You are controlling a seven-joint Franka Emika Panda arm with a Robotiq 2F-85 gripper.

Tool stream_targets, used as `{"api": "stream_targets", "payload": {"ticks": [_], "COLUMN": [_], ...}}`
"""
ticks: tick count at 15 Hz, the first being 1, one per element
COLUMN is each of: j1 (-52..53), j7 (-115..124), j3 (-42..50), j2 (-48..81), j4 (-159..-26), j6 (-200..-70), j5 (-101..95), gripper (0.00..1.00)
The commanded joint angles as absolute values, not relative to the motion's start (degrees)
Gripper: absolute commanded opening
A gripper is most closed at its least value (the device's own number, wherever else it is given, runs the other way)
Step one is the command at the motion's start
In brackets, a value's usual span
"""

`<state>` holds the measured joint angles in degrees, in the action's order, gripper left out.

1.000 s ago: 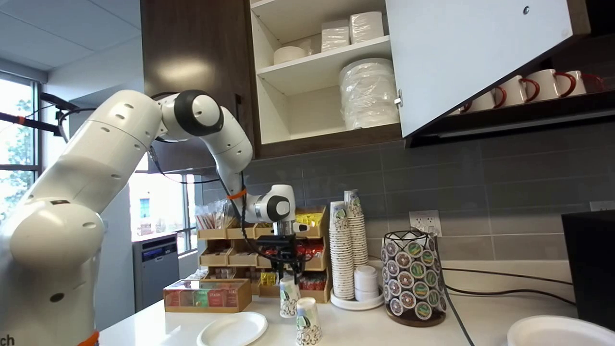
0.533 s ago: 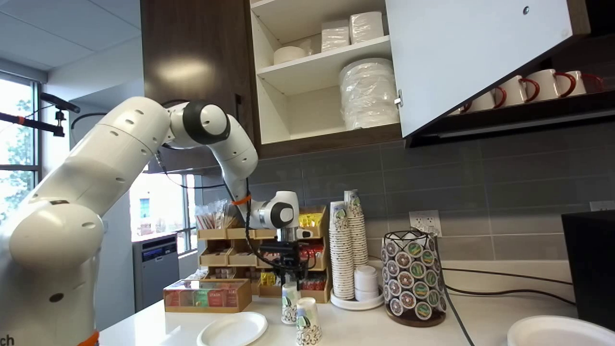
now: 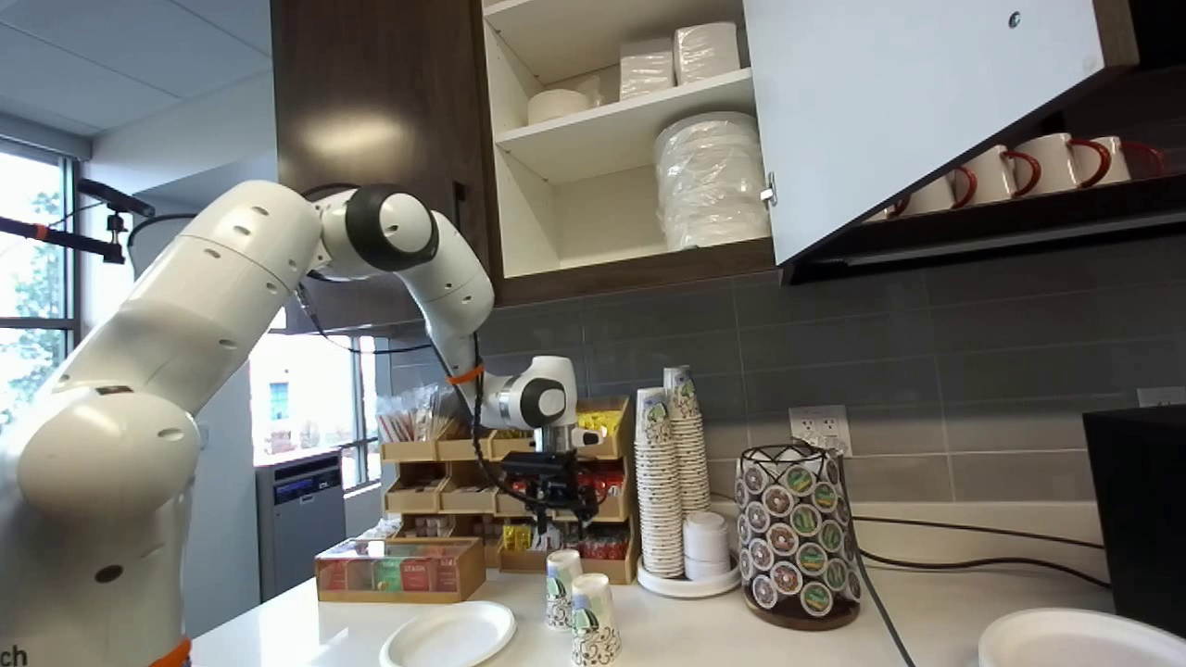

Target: Unstack the two paper cups on the counter

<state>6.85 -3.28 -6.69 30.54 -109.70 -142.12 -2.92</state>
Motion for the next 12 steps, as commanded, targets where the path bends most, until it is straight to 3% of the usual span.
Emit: {"api": "stream_targets", "payload": {"ticks": [1,12], "j1": [5.97,7.14], "j7": [-1.72,20.52], "j3": [-7.63,-3.21], "j2": [23.84,10.07], "j4": [-114.33,-122.42], "j6": [-140.96,-125.41], "j5": [1.01,1.07], "gripper": [1.0,1.0]}}
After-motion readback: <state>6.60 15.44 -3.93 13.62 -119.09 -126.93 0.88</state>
